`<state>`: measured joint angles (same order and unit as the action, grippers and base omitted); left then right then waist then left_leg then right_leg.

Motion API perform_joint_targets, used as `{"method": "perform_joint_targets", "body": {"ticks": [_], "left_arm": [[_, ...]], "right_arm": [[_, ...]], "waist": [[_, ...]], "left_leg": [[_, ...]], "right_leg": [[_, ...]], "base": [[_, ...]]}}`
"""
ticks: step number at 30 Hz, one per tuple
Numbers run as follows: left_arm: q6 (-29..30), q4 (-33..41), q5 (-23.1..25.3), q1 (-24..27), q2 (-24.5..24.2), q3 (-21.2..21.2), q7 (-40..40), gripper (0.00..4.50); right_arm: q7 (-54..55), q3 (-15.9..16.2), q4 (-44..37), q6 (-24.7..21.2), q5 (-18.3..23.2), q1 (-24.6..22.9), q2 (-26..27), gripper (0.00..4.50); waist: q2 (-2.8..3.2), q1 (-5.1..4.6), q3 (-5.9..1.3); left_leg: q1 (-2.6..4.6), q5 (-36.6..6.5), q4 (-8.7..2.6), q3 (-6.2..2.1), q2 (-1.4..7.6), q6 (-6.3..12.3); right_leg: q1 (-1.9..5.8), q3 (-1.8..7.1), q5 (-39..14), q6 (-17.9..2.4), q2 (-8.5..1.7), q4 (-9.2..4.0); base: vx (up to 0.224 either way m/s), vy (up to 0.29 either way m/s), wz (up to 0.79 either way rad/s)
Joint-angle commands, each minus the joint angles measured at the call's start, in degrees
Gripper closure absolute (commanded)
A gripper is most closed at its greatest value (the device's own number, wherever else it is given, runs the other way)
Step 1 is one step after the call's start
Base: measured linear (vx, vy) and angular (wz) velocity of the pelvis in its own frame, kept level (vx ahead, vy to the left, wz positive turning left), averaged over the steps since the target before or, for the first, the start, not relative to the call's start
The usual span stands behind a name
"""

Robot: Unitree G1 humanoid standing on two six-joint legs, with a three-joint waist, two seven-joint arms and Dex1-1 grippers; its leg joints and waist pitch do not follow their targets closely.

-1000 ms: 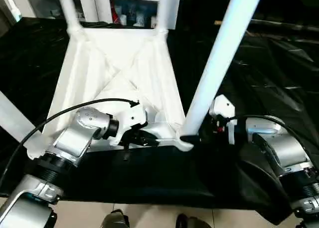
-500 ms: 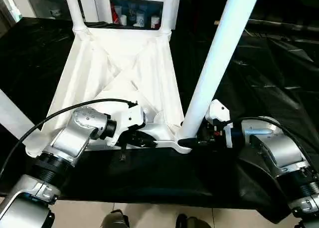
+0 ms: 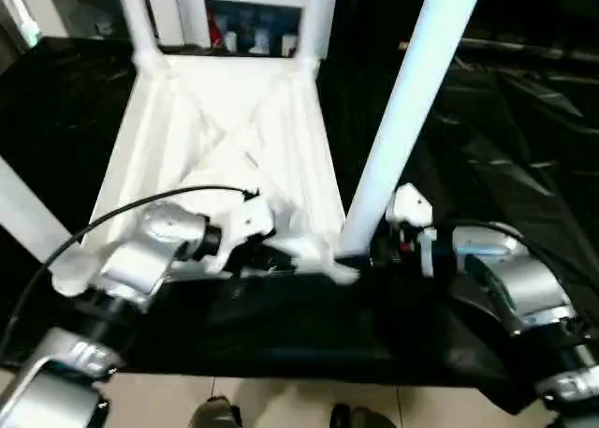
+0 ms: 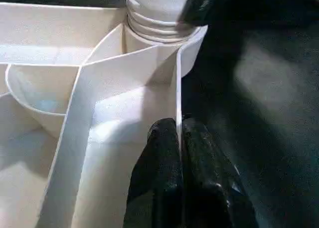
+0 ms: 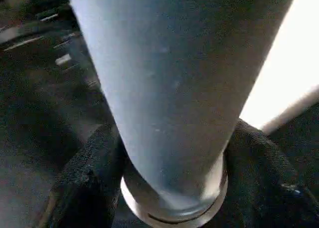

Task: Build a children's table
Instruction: Rotate leg to tighten

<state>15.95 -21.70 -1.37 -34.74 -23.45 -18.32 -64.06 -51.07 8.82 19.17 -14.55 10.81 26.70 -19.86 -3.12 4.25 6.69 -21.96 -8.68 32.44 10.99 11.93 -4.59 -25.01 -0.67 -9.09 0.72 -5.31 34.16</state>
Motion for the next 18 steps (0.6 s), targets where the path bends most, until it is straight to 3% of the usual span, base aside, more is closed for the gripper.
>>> {"method": "perform_joint_targets", "body": {"ticks": [1,4,8,12,13,14,18], "left_arm": [[2.2,-2.7,0.1,-0.3,4.3,-0.2,6.8,4.5],[4.0,-4.9,1.6,-1.8,8.5,-0.2,12.9,4.5],[7.2,-6.3,3.1,-3.3,14.5,-0.5,19.8,4.5],[7.0,-7.0,4.2,-3.7,16.3,-1.2,20.5,4.5],[7.0,-7.0,4.2,-3.7,16.3,-1.2,20.5,4.5],[6.9,-7.1,4.4,-3.8,16.2,-1.3,20.3,4.5],[6.6,-6.6,4.4,-3.5,14.7,-1.0,18.8,4.5]], "right_arm": [[9.1,0.8,3.1,-1.1,-3.2,0.3,3.1,1.94],[19.7,-1.4,6.0,-3.3,-4.0,1.8,8.3,1.94],[31.5,-2.8,10.3,-4.7,-5.6,4.2,14.3,1.94],[30.1,-3.4,9.9,-2.7,-4.3,4.7,17.1,1.94],[30.1,-3.4,9.9,-2.7,-4.3,4.7,17.1,1.38],[28.7,-3.7,8.7,-2.7,-3.3,4.6,17.5,1.24],[25.5,-3.3,7.8,-2.4,-2.7,4.9,15.8,1.18]], "waist": [[-0.62,-0.21,-3.43],[-0.75,-1.08,-3.28],[-0.72,-1.34,-3.42],[-0.6,-1.1,-3.7],[-0.64,-1.1,-3.75],[-0.61,-1.04,-3.83],[-0.57,-0.98,-3.59]], "left_leg": [[0.57,-15.9,-4.0,-0.07,0.36,-0.45],[0.73,-18.0,-4.06,-0.19,0.17,-0.41],[0.56,-17.7,-4.16,-0.32,0.14,-0.6],[0.4,-17.1,-4.08,-0.21,0.04,0.66],[0.38,-16.9,-4.08,-0.18,0.04,0.88],[0.42,-16.4,-4.02,-0.13,0.05,1.16],[0.37,-16.7,-4.17,-0.07,0.11,1.6]], "right_leg": [[2.45,0.89,-22.2,-8.4,-1.6,-4.19],[1.97,0.91,-27.0,-6.3,-1.55,-4.93],[1.9,0.79,-26.4,-5.3,-1.42,-4.94],[2.08,0.77,-21.7,-5.3,-1.15,-4.75],[2.11,0.77,-21.0,-5.4,-1.14,-4.7],[2.19,0.75,-19.5,-5.9,-1.1,-4.56],[2.2,0.74,-19.5,-6.6,-1.13,-4.68]], "base": [[0.0,0.0,0.0],[0.0,0.0,0.0],[0.0,0.0,0.0],[0.0,0.0,0.0],[0.0,0.0,0.0],[0.0,0.0,0.0],[0.0,0.0,0.0]]}}
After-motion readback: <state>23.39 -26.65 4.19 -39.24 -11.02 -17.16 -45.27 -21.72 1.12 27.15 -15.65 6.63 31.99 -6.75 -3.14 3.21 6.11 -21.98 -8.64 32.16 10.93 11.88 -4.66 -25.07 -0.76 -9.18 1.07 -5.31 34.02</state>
